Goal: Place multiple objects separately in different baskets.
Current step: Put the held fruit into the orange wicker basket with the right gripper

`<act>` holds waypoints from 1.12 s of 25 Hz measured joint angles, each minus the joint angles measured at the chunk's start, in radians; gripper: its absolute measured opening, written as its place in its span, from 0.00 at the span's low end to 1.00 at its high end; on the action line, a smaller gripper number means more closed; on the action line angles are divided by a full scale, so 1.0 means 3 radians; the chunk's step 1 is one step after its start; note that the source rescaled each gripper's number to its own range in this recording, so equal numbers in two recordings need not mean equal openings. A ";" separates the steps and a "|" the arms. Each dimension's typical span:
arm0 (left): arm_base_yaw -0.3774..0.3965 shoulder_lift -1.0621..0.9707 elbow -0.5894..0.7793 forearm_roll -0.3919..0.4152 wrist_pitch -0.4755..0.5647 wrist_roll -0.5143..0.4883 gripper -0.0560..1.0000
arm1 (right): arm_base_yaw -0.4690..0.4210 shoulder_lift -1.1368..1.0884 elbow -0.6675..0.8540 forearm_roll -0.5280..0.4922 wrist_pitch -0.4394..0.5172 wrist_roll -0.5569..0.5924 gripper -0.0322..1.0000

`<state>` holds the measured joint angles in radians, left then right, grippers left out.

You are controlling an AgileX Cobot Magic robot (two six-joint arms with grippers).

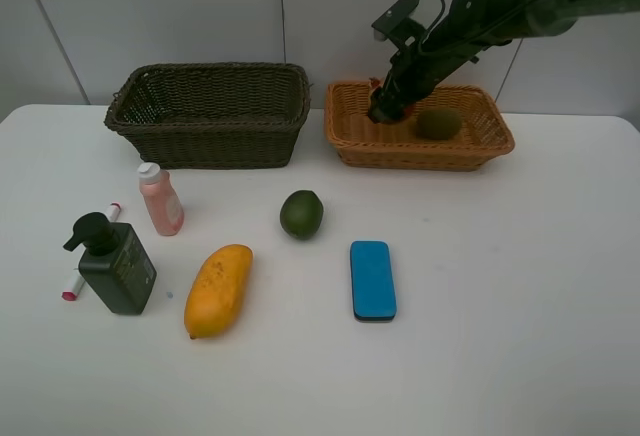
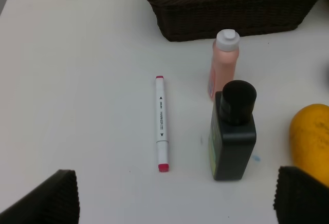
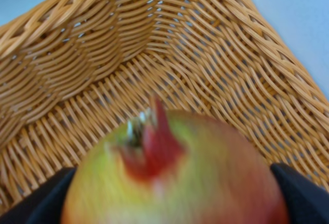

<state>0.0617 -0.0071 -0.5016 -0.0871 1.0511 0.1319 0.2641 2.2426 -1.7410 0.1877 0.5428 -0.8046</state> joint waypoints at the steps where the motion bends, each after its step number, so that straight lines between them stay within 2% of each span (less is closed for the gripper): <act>1: 0.0000 0.0000 0.0000 0.0000 0.0000 0.0000 1.00 | 0.0000 0.0000 0.0000 0.0000 0.0000 0.0000 0.69; 21: 0.0000 0.0000 0.0000 0.0000 0.0000 0.0000 1.00 | 0.0000 0.0000 0.0000 0.0073 -0.0017 0.0000 0.70; 23: 0.0000 0.0000 0.0000 0.0000 0.0000 0.0000 1.00 | 0.0000 0.0000 0.0000 0.0103 -0.0017 0.0000 0.78; 25: 0.0000 0.0000 0.0000 0.0000 0.0000 0.0000 1.00 | 0.0000 0.0000 0.0000 0.0116 -0.0003 0.0000 0.92; 28: 0.0000 0.0000 0.0000 0.0000 0.0000 0.0000 1.00 | 0.0000 -0.0007 0.0000 0.0156 0.0039 0.0000 0.98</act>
<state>0.0617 -0.0071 -0.5016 -0.0871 1.0511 0.1319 0.2641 2.2404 -1.7410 0.2345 0.5546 -0.8046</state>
